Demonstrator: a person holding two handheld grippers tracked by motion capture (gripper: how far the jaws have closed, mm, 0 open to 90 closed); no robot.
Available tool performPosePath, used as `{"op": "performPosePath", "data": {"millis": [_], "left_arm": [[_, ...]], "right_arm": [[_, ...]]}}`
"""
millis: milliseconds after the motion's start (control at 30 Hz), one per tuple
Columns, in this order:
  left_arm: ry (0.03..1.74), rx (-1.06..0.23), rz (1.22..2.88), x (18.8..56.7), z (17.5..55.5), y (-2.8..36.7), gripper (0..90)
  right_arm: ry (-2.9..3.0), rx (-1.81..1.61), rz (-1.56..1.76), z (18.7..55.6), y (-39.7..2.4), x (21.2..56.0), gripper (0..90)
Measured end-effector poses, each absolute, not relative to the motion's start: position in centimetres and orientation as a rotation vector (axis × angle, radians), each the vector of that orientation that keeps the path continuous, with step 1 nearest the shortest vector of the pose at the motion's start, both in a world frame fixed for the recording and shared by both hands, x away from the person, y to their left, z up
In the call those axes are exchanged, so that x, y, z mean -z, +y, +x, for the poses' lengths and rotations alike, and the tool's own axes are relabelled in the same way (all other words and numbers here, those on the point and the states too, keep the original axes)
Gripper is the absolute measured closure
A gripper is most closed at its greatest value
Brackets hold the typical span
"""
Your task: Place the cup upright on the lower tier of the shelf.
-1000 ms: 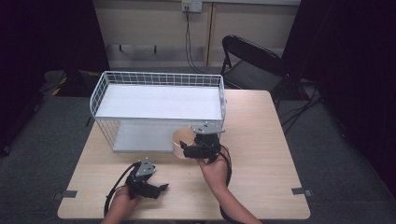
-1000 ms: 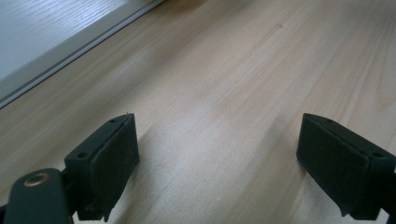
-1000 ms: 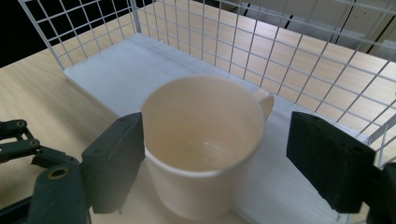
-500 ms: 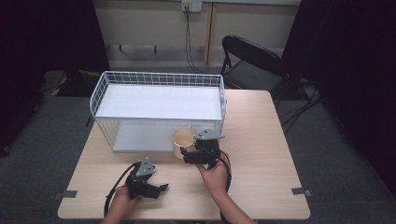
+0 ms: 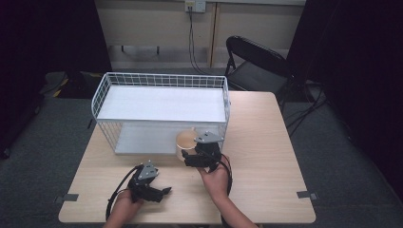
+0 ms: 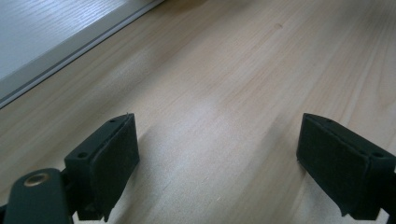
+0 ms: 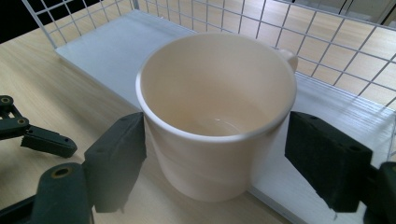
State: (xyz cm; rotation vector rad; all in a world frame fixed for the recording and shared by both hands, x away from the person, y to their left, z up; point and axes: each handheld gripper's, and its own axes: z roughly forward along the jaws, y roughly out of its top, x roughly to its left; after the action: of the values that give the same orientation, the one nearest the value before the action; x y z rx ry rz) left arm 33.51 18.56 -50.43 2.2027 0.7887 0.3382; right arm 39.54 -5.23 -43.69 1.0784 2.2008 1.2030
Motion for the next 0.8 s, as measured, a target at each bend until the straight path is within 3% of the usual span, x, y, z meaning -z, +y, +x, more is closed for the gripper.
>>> {"op": "performPosePath", "data": {"millis": [400,800], "left_arm": [[0.787,-0.338,2.204,50.43,33.52,18.57,12.4],[0.789,-0.338,2.200,50.44,33.52,18.54,12.4]], "right_arm": [[2.191,-1.176,1.092,39.85,-5.27,44.04,27.6],[2.162,-1.170,1.104,40.00,-5.27,43.90,41.4]]}}
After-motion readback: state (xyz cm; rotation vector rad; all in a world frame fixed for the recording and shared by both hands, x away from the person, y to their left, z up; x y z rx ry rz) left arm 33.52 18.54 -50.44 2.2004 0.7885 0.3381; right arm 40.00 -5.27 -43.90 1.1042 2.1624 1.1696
